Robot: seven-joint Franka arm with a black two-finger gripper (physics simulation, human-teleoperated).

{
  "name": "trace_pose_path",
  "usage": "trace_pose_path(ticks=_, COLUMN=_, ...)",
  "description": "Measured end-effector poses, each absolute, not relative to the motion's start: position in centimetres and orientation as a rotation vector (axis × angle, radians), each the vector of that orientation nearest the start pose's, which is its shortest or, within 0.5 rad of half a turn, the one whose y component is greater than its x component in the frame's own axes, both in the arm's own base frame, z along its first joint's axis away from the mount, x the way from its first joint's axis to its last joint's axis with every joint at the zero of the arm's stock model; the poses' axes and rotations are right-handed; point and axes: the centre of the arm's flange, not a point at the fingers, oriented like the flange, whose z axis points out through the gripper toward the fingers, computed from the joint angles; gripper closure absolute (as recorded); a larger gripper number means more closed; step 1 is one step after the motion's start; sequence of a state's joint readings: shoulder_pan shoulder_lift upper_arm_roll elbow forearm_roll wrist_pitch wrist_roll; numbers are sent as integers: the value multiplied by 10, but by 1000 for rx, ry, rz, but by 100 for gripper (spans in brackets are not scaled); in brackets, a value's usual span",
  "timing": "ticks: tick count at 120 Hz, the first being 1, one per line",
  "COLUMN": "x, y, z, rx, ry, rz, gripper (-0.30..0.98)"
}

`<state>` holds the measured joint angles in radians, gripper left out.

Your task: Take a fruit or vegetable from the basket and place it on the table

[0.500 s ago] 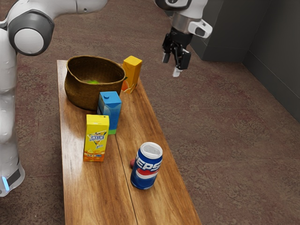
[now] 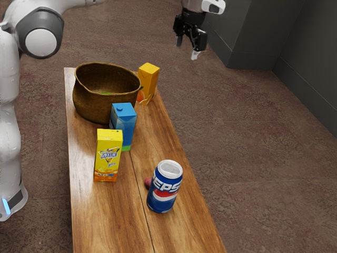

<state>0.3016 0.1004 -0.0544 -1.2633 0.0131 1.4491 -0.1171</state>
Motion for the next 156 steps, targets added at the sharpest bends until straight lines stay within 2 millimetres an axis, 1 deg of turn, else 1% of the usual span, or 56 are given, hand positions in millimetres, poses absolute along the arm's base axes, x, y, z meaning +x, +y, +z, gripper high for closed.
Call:
trace_pose_path(ticks=4, x=547, y=163, z=698, rx=-3061, ry=-624, rz=-131, gripper=0)
trace_pose_path(ticks=9, x=545, y=175, z=697, rx=-3053, ry=-657, rz=-129, gripper=0)
trace_pose_path(ticks=22, x=545, y=175, z=696, rx=-3050, ry=-657, rz=-130, gripper=0)
trace_pose_path(ticks=30, x=541, y=181, z=692, rx=-3043, ry=-677, rz=-112, gripper=0)
trace_pose_path(ticks=34, x=523, y=182, z=681, rx=-3040, ry=-699, rz=-74, gripper=0)
trace_pose_path(ticks=44, x=454, y=180, z=660, rx=-3030, ry=-761, rz=-38, gripper=0)
trace_pose_path(ticks=50, x=425, y=179, z=642, rx=-3029, ry=-787, rz=-25, gripper=0)
trace_pose_path(ticks=58, x=402, y=178, z=618, rx=-3030, ry=-808, rz=-20, gripper=0)
trace_pose_path(ticks=63, x=389, y=184, z=607, rx=-3031, ry=-839, rz=-22, gripper=0)
trace_pose_path(ticks=72, x=370, y=198, z=592, rx=-3033, ry=-900, rz=-33, gripper=0)
trace_pose_path(ticks=80, x=356, y=200, z=578, rx=-3038, ry=-925, rz=-41, gripper=0)
trace_pose_path(ticks=89, x=346, y=199, z=558, rx=-3043, ry=-939, rz=-28, gripper=0)
trace_pose_path(ticks=99, x=338, y=201, z=544, rx=-3049, ry=-960, rz=-31, gripper=0)
trace_pose_path(ticks=114, x=334, y=199, z=536, rx=-3054, ry=-969, rz=-49, gripper=0)
trace_pose_path(ticks=134, x=337, y=197, z=533, rx=-3059, ry=-972, rz=-66, gripper=0)
trace_pose_path(ticks=146, x=337, y=195, z=520, rx=-3065, ry=-975, rz=-45, gripper=0)
trace_pose_path(ticks=156, x=336, y=193, z=513, rx=-3072, ry=-982, rz=-38, gripper=0)
